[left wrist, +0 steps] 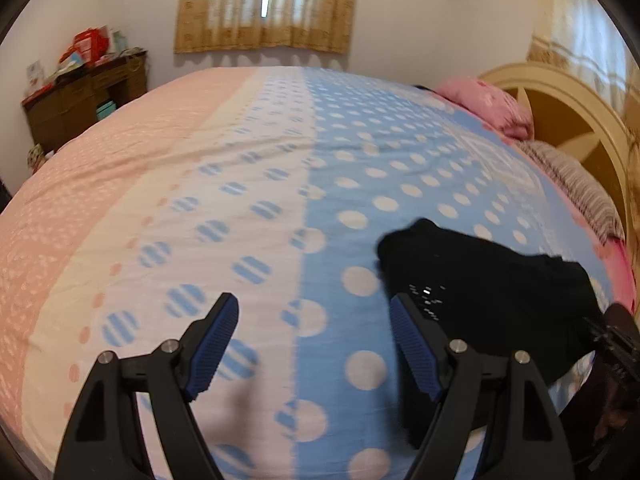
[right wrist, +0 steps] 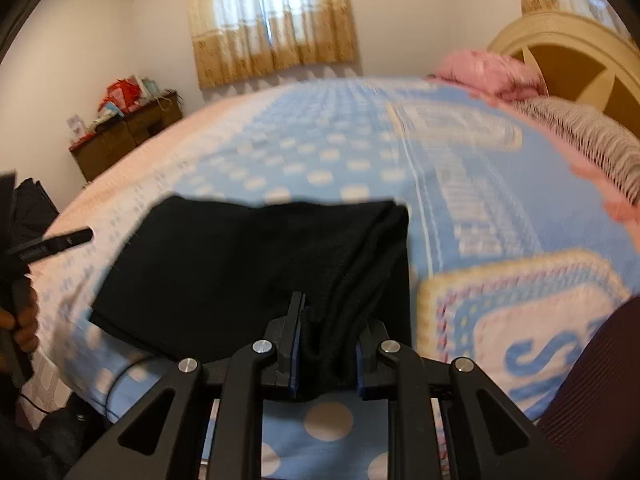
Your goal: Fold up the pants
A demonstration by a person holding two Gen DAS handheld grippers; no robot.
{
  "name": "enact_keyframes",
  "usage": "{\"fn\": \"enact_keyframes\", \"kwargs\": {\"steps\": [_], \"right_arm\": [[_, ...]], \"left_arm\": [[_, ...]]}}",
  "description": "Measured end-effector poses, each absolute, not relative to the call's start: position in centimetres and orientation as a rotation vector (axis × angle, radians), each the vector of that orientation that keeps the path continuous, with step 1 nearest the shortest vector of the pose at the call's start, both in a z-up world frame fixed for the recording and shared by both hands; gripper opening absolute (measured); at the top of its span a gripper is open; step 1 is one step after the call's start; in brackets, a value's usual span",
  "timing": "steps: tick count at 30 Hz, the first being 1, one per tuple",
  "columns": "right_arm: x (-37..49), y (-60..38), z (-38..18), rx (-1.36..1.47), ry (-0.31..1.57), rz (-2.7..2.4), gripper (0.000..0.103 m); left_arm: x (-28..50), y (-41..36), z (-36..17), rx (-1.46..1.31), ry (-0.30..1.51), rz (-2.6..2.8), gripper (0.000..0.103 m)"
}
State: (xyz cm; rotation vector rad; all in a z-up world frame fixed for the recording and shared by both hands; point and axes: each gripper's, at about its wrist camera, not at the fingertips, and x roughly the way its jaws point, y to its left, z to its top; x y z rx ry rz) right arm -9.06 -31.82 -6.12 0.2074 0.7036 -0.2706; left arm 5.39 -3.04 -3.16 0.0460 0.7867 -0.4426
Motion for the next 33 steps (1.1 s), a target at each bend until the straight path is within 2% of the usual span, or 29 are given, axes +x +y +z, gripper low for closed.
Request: {"fn": "enact_keyframes", "kwargs": {"steps": [14, 20, 24, 29, 33], "right_arm": [[-8.4, -32.4, -6.6, 0.183, 0.693, -0.297, 0.021], [-8.6, -34.8, -7.9, 0.339, 0.677, -0.282, 0.029], [-10.1, -35.1, -6.3, 0.376, 0.64, -0.31, 0.033], [-13.5, -32.3, -1.8, 0.265, 0.468, -0.42, 0.033], [-10.6, -26.7, -0.8, 0.291, 0.521, -0.014, 0.033]], "left_arm": [[4.3, -7.4, -6.2, 0.126, 0.891, -0.51, 0.081], [3.1, -7.1, -6.9, 0.155, 0.893, -0.522, 0.081], [2.7, -5.8, -6.4, 0.164, 0.894, -0.528, 0.082], [3.4, -1.2, -5.4, 0.148, 0.859, -0.415, 0.082], [4.7, 2.1, -4.9, 0.08, 0.848, -0.325, 0.082]]}}
